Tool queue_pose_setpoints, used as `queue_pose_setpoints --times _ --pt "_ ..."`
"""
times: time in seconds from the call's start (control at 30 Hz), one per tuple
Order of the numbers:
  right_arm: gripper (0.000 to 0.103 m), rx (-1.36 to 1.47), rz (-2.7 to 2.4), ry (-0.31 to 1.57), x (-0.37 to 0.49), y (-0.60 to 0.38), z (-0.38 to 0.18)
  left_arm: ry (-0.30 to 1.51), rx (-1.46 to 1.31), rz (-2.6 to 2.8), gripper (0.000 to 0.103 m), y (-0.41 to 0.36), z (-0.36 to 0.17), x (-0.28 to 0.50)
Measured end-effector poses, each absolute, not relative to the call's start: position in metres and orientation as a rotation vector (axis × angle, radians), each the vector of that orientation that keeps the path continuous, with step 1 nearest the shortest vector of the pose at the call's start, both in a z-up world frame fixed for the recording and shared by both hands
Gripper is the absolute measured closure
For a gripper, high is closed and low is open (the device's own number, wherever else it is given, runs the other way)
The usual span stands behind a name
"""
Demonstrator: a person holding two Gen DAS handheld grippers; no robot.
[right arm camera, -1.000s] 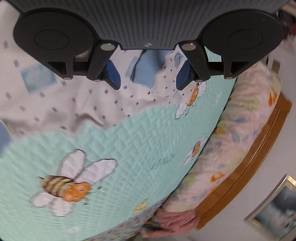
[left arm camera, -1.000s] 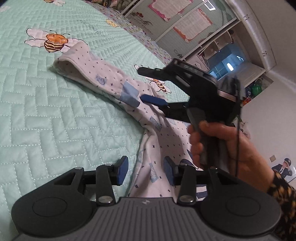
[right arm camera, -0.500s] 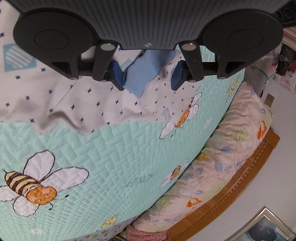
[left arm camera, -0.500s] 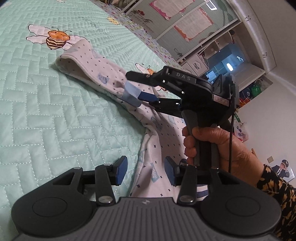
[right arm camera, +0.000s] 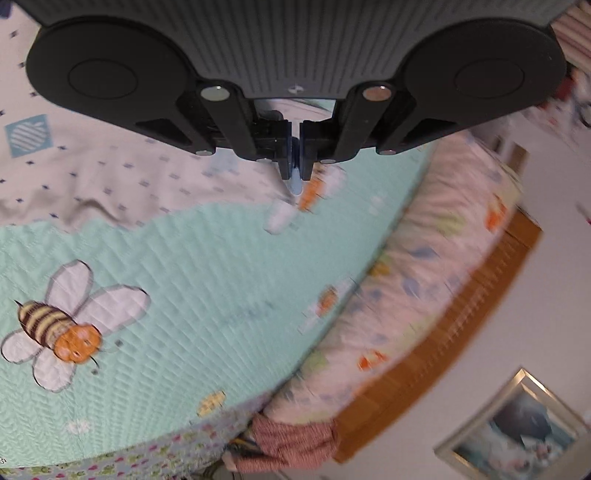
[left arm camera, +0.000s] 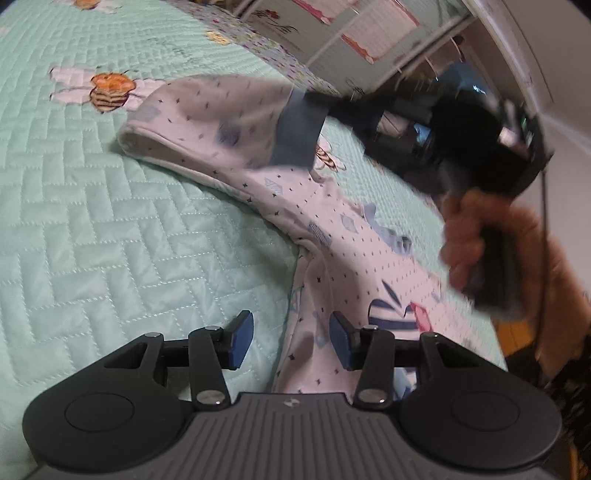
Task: Fold clothes
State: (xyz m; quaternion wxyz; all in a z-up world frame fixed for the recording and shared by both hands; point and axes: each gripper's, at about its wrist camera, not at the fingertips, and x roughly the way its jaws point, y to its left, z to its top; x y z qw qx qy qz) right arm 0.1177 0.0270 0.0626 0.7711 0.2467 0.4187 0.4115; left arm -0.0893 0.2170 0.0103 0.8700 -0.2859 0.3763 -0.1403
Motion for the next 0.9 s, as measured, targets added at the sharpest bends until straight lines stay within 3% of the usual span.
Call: queue_pose_setpoints --times 0.1,0.33,0.47,0.9 --pt "0.099 0.654 0.905 0.869 0.113 0.018 0.079 0.832 -0.574 -0.349 0.048 0.217 0.012 -0.090" --pt "0.099 0.837 0.881 0.855 0.100 -0.010 0.089 0.935 -0.714 -0.372 0.051 0.230 0.003 -0.105" --pt "0.099 0.883 0.873 0.852 0.094 -0.021 0.091 0.983 -0.778 -0.338 0.086 0.238 -0.006 -0.122" --pt "0.099 0.936 0.884 0.845 0.072 -0.046 0.092 1.007 -0.864 -0.355 0.079 0.247 -0.015 -0.145"
